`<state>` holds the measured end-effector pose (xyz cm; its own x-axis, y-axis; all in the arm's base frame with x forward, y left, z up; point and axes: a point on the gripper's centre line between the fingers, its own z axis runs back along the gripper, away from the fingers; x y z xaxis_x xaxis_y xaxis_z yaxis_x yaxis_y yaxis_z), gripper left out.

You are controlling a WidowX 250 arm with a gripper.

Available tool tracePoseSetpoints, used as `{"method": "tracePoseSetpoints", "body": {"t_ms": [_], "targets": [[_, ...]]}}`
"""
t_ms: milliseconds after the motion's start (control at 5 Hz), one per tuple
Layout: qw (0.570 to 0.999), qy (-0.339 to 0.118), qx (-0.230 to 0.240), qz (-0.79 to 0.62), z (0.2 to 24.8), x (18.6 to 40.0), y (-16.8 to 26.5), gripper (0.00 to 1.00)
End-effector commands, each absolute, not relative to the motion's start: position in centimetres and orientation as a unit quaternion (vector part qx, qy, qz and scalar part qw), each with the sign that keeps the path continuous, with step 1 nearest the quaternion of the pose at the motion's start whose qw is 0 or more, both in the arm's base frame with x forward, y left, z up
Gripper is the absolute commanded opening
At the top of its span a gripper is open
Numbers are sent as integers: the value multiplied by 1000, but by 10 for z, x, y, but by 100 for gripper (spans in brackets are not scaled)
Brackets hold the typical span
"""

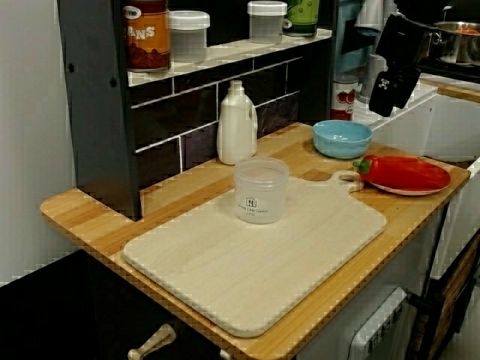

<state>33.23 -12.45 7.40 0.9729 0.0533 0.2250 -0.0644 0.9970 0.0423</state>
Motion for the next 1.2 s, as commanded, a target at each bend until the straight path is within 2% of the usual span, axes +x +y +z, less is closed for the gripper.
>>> {"method": "tracePoseSetpoints", "body": {"t_ms": [0, 200, 600, 1000], "targets": [[988, -157, 9, -8, 99, 342, -117, 100], [987, -157, -1, -18, 113, 342, -114, 100], [986, -156, 3, -55, 121, 340, -115, 100], [979, -172, 21, -110, 106, 342, -129, 100]]}}
